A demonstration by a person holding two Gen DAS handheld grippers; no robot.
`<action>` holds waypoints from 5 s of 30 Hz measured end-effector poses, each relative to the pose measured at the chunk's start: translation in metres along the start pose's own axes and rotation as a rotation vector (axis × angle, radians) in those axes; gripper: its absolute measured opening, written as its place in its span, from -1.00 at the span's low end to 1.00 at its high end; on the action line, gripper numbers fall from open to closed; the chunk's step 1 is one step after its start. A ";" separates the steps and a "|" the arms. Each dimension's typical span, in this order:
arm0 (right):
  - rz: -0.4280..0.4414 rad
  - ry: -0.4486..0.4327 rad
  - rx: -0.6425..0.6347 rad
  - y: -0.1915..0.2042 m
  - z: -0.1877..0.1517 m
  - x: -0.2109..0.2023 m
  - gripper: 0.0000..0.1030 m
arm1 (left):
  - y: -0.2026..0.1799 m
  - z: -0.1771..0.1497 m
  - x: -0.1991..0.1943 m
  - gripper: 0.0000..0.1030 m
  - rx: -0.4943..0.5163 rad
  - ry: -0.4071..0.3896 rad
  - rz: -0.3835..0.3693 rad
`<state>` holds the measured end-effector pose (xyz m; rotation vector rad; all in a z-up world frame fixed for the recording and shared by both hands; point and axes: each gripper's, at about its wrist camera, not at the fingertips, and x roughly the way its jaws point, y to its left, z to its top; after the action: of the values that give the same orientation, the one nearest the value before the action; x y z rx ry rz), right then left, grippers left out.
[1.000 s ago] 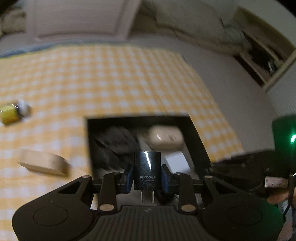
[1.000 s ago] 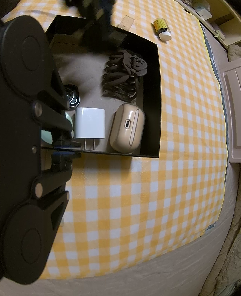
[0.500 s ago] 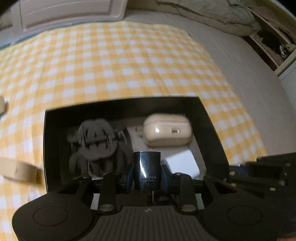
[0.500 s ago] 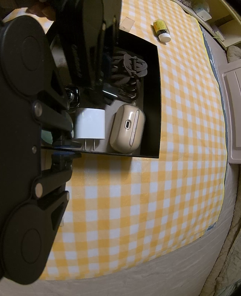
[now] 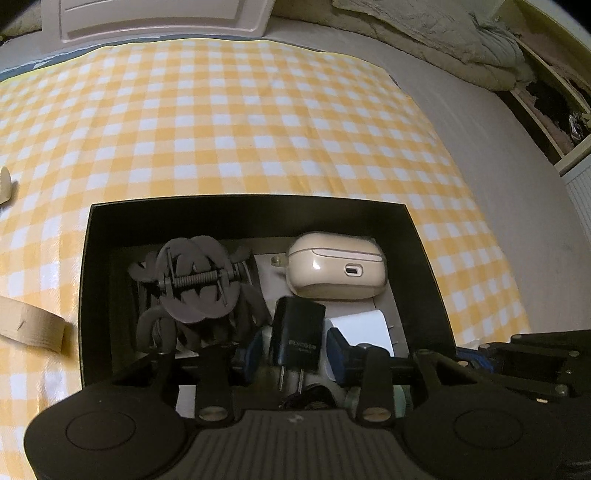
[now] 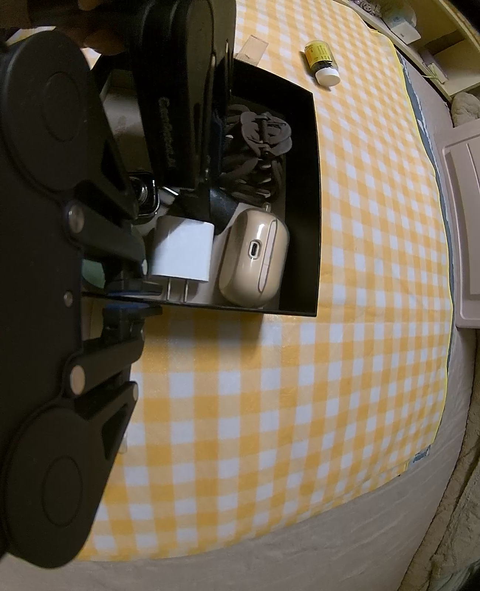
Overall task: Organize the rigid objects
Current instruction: 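Carry the plug charger into the black box and open the left gripper, then move the left gripper to the wooden oval block and close on it, then carry the wooden block into the black box and open the left gripper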
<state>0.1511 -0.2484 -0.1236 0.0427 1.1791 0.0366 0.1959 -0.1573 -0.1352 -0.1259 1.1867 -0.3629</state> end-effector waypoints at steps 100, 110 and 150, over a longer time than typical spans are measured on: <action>0.003 0.000 -0.006 0.004 0.003 0.004 -0.91 | 0.164 -0.020 -0.083 1.00 0.085 -0.100 0.373; 0.003 0.001 -0.006 0.006 0.003 0.006 -0.92 | 0.157 -0.023 -0.088 1.00 0.017 -0.060 0.231; 0.004 0.003 -0.008 0.007 0.000 0.007 -0.91 | 0.021 -0.039 -0.088 0.79 0.038 -0.122 0.023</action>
<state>0.1541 -0.2408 -0.1300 0.0383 1.1821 0.0453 0.1358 -0.1039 -0.0777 -0.1005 1.0593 -0.3524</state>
